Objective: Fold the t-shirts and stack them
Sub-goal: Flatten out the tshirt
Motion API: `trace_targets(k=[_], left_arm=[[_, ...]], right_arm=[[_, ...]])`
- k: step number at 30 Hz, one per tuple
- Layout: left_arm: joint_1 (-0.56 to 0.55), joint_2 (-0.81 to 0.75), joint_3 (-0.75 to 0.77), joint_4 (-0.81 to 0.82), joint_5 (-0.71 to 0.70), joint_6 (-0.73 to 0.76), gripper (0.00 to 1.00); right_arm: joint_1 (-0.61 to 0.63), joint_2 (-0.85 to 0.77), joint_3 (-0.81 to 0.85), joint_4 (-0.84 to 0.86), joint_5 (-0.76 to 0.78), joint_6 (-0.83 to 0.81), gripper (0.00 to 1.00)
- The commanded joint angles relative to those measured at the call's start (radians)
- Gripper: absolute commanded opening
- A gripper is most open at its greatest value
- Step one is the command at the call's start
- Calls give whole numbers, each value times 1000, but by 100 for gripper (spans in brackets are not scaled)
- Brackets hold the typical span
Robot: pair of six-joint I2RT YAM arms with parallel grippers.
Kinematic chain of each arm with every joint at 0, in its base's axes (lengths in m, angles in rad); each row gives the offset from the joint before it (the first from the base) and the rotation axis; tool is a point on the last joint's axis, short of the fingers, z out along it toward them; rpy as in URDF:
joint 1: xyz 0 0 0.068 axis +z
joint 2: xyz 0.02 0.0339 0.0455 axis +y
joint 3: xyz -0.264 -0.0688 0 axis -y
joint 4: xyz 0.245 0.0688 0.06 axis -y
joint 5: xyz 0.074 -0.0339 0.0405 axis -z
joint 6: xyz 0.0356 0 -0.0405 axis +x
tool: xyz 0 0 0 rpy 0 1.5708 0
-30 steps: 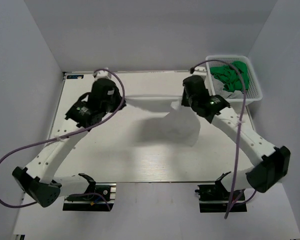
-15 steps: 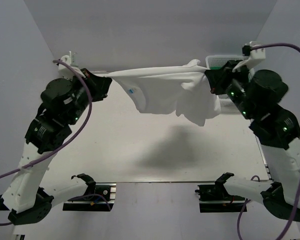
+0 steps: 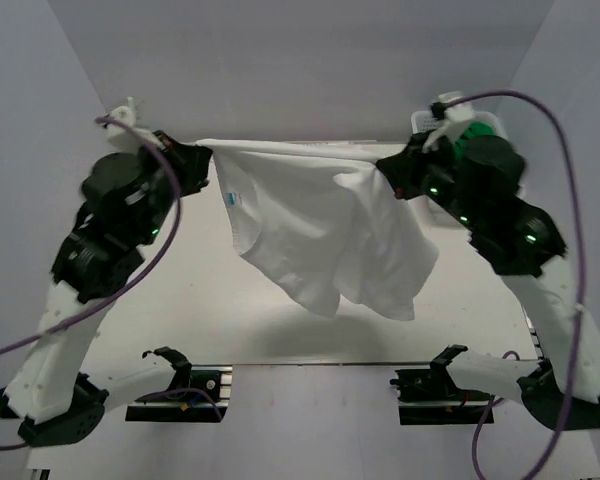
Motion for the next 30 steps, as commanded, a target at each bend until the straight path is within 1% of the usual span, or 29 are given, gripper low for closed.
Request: trace_targets(k=[1,2,3,4,5,6,7,8,9,10,11,12,13,14,15,16,17,19,20,22,24,25,26,27,28,29,30], left_arm=[[14,167,-97,-77,-234,-4,0],[26,215,-117,-77,-269,-13,0],[55,317,-140,-109,-316,-45,0],[56,371,-150,-109,-317,-74,0],[92,419,-163,-119,-317,-74,0],[115,462,-188,-120,-300,-108,0],[135,532,-205,-109,-269,-108,0],[155,563,-219,-71,-246,-108,0],[193,595,-219,-60,-228,-108,0],[209,626,-201,-60,-199,-91,6],[221,699,-166,-117,-138,-91,19],[231,734,-79,-153,-137,-91,54],[231,763,-40,-178,-137,-79,79],[231,786,-6,-198,-137,-79,100],[231,810,43,-219,-137,-64,100],[231,811,62,-219,-116,-53,100],[231,811,74,-231,-116,-44,100],[231,792,83,-241,-62,-33,100],[231,780,83,-241,-44,-33,100],[214,748,51,-253,13,-21,100],[203,673,-31,-253,98,-7,100],[203,642,-74,-230,204,7,100],[189,605,-179,-210,247,7,100],[180,525,-238,-187,333,7,100],[169,481,-301,-129,363,7,100],[137,443,-419,-103,393,-5,100],[119,414,-467,-85,433,-5,100]], right_arm=[[-19,119,-190,47,41,-6,0],[-31,192,-211,67,32,3,0],[-46,283,-229,98,-19,20,0],[-46,387,-230,101,-21,43,0],[-62,438,-211,101,-26,47,0],[-74,493,-201,110,-44,49,0],[-86,634,-175,113,-52,46,0],[-91,676,-133,112,-86,38,7],[-101,714,-74,80,-97,38,22],[-103,812,-38,48,-130,37,31],[-103,834,6,34,-132,28,39],[-103,848,31,27,-127,29,49],[-103,847,33,33,-114,26,54],[-99,825,27,44,-112,26,65],[-103,796,-13,53,-82,26,79],[-105,776,-27,69,-45,24,87],[-105,718,-41,69,-29,26,90],[-105,678,-98,49,7,32,90],[-108,632,-140,35,23,35,90],[-105,562,-241,5,54,66,90],[-103,448,-303,-29,87,134,90],[-108,380,-420,-28,87,162,90],[-111,345,-461,-25,87,184,90],[-114,249,-499,-22,87,223,90],[-117,215,-600,-25,86,259,90],[-124,187,-631,-22,80,271,90],[-129,160,-688,-25,69,283,90]])
